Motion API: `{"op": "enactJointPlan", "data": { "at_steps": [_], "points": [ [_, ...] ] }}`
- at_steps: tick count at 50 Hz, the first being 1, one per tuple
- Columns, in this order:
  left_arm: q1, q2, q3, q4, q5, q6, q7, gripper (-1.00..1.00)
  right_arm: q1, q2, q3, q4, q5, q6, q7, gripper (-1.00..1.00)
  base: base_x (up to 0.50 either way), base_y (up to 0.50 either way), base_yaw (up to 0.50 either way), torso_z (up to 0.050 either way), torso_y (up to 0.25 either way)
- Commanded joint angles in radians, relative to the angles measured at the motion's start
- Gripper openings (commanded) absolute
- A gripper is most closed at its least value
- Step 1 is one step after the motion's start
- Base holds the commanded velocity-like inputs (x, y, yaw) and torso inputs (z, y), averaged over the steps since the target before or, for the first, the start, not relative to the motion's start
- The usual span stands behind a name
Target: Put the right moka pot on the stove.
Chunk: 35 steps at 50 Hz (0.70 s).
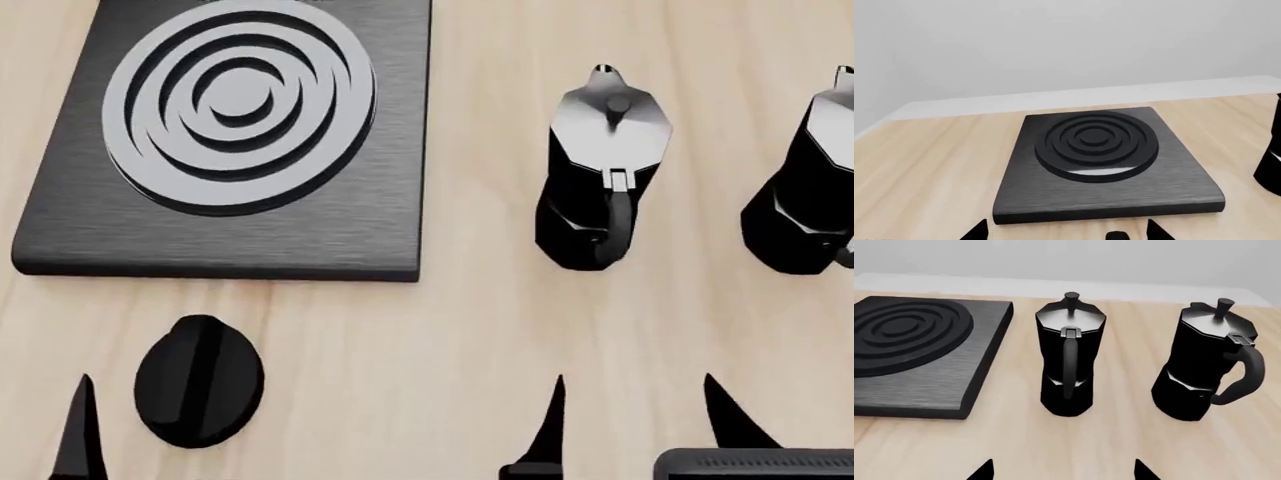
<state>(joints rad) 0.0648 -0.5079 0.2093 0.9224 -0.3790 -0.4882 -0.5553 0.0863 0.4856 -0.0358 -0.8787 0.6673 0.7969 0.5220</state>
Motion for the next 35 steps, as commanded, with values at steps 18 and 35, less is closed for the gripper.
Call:
{"op": "enactJointPlan", "data": {
  "at_steps": [18, 35],
  "points": [
    [0.003, -0.022, 0.031, 0.013, 0.014, 0.004, -0.001, 1.0, -0.059, 0.227, 0.428, 0.068, 0.363, -0.026, -0.145, 1.0, 0.0, 0.0, 0.0, 0.0, 0.0],
    [-0.006, -0.022, 0.023, 0.011, -0.017, -0.007, -0.01, 1.0, -0.055, 0.353, 0.577, 0.167, 0.461, -0.037, -0.283, 1.0, 0.0, 0.0, 0.0, 0.0, 0.0]
  ]
}}
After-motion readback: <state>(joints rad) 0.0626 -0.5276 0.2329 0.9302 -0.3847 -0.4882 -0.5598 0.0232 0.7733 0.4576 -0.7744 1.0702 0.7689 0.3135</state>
